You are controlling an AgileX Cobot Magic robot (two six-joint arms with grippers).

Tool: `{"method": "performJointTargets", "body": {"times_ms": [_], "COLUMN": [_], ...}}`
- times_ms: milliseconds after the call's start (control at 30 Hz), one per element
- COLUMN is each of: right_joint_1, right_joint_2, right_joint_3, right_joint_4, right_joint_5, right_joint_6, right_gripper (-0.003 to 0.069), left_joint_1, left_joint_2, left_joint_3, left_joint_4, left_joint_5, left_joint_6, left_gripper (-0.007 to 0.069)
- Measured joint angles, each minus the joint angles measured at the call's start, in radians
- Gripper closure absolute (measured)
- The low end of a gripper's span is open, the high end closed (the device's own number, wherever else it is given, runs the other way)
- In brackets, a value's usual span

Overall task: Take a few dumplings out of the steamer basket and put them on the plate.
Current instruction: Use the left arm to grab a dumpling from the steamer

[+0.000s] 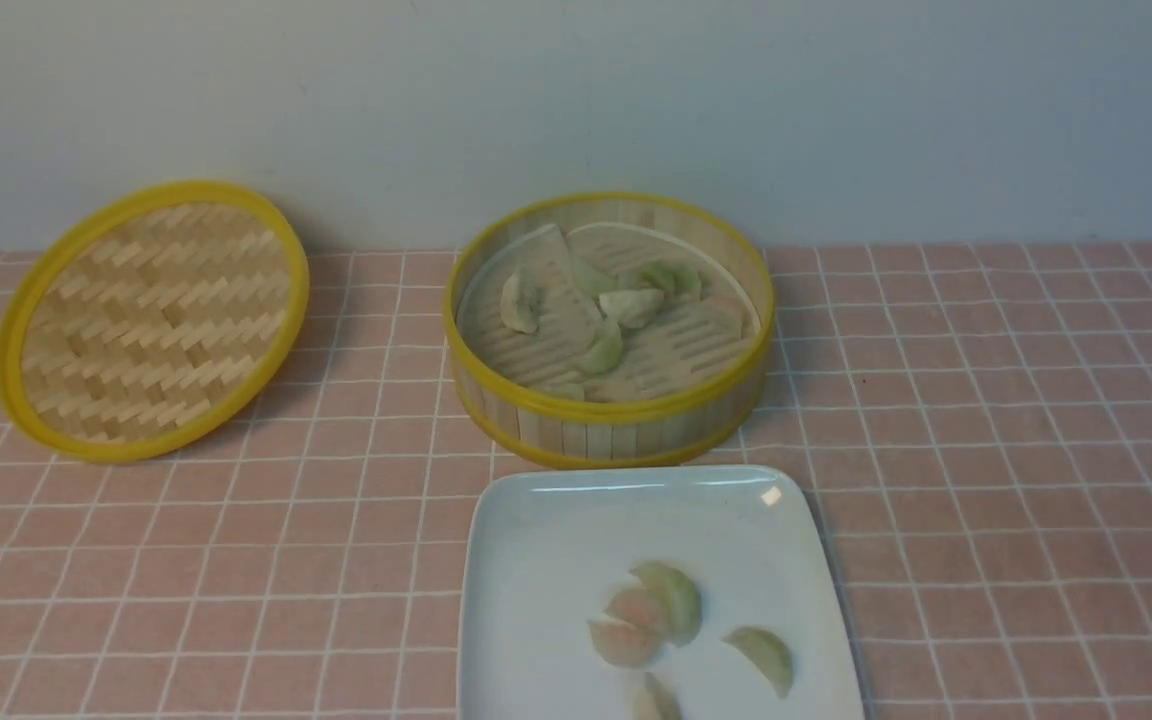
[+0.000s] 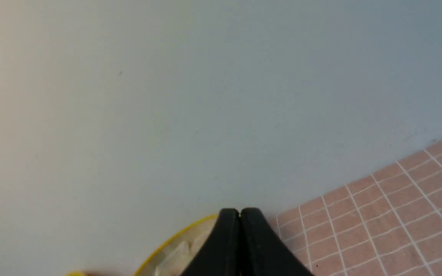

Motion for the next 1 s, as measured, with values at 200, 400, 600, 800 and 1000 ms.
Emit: {"method": "performJointTargets", "body": {"times_ms": [200, 400, 600, 800, 1000], "right_joint_1": [0.007, 0.007, 0.007, 0.007, 0.007], "right_joint_2": [0.383, 0.704, 0.839, 0.843, 0.843], "right_joint_3": [-0.368, -0.617, -0.661, -0.661, -0.661], "right_joint_4": [-0.062, -0.085, -0.064, -0.036, -0.036], "right_joint_5": [0.418, 0.737, 0.79, 0.785, 0.784], "right_joint_6": [-0.173, -0.305, -0.355, -0.358, -0.358], "right_gripper": [0.0672, 0.0672, 0.0672, 0.0672, 0.0672], "left_joint_1": [0.0, -0.005, -0.129, -0.263, -0.311], "left_joint_2": [0.439, 0.861, 1.191, 1.422, 1.602], "left_joint_3": [-0.384, -0.62, -0.831, -1.064, -1.246], "left_joint_4": [-0.067, -0.167, -0.153, -0.093, -0.062], "left_joint_5": [0.638, 0.865, 0.876, 0.913, 0.888], "left_joint_6": [0.011, 0.129, 0.227, 0.23, 0.259], "left_gripper": [0.0631, 0.0631, 0.0631, 0.0631, 0.0624]}}
